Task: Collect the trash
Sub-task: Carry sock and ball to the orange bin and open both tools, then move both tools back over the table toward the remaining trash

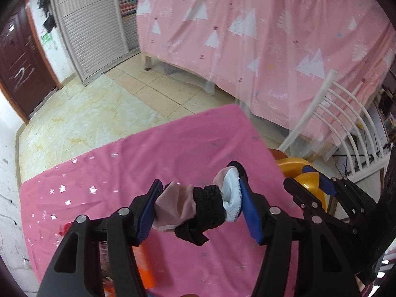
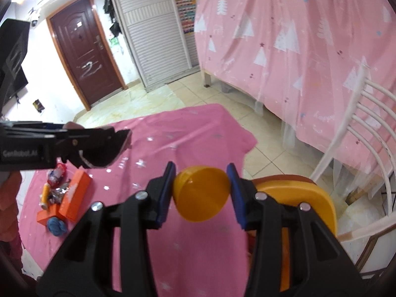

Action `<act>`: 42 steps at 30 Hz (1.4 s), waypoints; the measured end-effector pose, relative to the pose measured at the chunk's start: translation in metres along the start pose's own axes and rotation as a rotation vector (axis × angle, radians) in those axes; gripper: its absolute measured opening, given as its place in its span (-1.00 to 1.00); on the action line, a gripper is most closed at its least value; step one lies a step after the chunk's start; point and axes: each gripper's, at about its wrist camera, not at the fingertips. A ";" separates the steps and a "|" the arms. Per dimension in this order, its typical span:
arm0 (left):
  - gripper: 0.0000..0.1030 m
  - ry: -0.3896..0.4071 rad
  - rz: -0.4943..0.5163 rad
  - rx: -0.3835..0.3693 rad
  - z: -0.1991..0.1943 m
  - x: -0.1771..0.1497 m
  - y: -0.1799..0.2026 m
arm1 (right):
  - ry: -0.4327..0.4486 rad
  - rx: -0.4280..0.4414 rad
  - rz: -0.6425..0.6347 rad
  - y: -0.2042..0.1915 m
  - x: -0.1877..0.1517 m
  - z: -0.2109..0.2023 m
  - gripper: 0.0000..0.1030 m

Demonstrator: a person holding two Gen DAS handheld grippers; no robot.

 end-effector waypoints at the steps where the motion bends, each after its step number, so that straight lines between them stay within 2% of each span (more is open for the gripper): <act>1: 0.08 -0.003 0.005 -0.006 0.001 -0.001 0.007 | 0.001 -0.010 0.009 0.008 -0.002 -0.002 -0.21; 16: 0.09 -0.060 0.106 -0.082 0.024 -0.008 0.112 | 0.004 -0.090 0.125 0.094 -0.028 -0.024 -0.21; 28: 0.09 -0.082 0.180 -0.104 0.044 -0.014 0.177 | -0.050 -0.110 0.167 0.134 -0.062 -0.017 -0.20; 30: 0.12 -0.091 0.191 -0.102 0.049 -0.014 0.186 | -0.063 -0.119 0.166 0.140 -0.065 -0.015 -0.14; 32: 0.15 -0.095 0.198 -0.101 0.053 -0.015 0.193 | -0.064 -0.130 0.168 0.146 -0.067 -0.015 0.18; 36: 0.25 -0.099 0.197 -0.111 0.058 -0.014 0.205 | -0.057 -0.136 0.187 0.156 -0.068 -0.020 0.20; 40: 0.44 -0.101 0.194 -0.120 0.060 -0.012 0.209 | -0.053 -0.138 0.204 0.162 -0.069 -0.022 0.21; 42: 0.46 -0.098 0.187 -0.121 0.060 -0.011 0.209 | -0.054 -0.136 0.207 0.163 -0.069 -0.022 0.21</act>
Point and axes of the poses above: each gripper's, at about its wrist camera, not at the fingertips, and z roughly the way its jaws point, y to its right, x to its top, and after that the axes turned 15 degrees about y, right-handed
